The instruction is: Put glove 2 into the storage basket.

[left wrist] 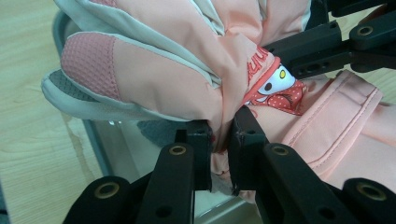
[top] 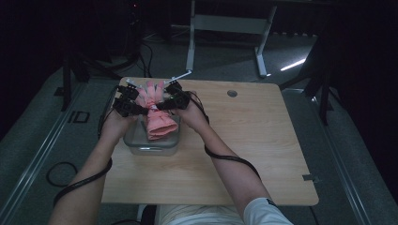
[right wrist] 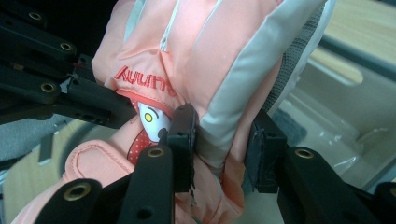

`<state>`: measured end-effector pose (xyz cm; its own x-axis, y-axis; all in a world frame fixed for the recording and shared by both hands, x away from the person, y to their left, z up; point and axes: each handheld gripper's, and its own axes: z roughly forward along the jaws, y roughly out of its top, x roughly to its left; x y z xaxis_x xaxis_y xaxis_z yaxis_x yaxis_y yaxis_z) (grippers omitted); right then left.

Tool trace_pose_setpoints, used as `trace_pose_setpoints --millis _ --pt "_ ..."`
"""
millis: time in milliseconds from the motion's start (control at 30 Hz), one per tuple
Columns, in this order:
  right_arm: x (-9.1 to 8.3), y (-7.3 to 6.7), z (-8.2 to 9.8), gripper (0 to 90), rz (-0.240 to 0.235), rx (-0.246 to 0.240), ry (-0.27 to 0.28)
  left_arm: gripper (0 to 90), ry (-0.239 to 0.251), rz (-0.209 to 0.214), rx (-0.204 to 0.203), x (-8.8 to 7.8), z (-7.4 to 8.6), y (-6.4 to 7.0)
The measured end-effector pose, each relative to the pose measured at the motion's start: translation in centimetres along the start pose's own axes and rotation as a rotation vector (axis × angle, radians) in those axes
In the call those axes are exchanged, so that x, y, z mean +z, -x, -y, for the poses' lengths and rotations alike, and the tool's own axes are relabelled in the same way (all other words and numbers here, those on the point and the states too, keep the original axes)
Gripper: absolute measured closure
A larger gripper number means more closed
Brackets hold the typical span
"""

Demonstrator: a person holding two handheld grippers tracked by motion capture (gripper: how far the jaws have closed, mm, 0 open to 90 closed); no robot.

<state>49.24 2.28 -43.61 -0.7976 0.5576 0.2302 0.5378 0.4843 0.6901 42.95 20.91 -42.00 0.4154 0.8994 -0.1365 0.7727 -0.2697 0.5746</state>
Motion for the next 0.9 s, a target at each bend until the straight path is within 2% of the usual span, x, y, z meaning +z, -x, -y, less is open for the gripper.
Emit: trace_pose_setpoints --millis 33,67,100,233,533,600,800,900 --pt "0.4 0.2 0.2 66.4 0.003 0.006 -0.007 80.1 -0.007 -0.002 -0.003 0.8 0.1 -0.1" --pt "0.6 0.3 0.3 66.4 0.003 0.007 -0.010 80.1 -0.007 -0.002 -0.003 0.8 0.1 -0.1" --pt "1.0 0.5 0.5 66.4 0.006 0.012 -0.019 80.1 -0.020 -0.001 -0.011 1.5 0.3 -0.3" --pt "2.1 0.9 1.2 66.4 0.015 0.016 -0.046 80.1 -0.044 0.016 -0.033 2.9 0.9 -0.7" --pt "3.7 1.3 2.1 65.7 0.007 0.044 -0.116 79.9 -0.088 0.041 -0.055 4.5 1.9 -1.4" --pt "4.1 1.4 2.1 64.4 0.011 0.051 -0.130 79.5 -0.095 0.034 -0.063 4.9 2.0 -1.5" --pt "4.8 1.8 1.5 57.8 0.039 0.051 -0.165 71.5 -0.108 0.016 -0.062 5.4 1.9 -2.1" --pt "5.0 2.0 1.3 53.9 0.047 0.055 -0.159 65.9 -0.099 0.001 -0.065 5.4 1.9 -2.3"
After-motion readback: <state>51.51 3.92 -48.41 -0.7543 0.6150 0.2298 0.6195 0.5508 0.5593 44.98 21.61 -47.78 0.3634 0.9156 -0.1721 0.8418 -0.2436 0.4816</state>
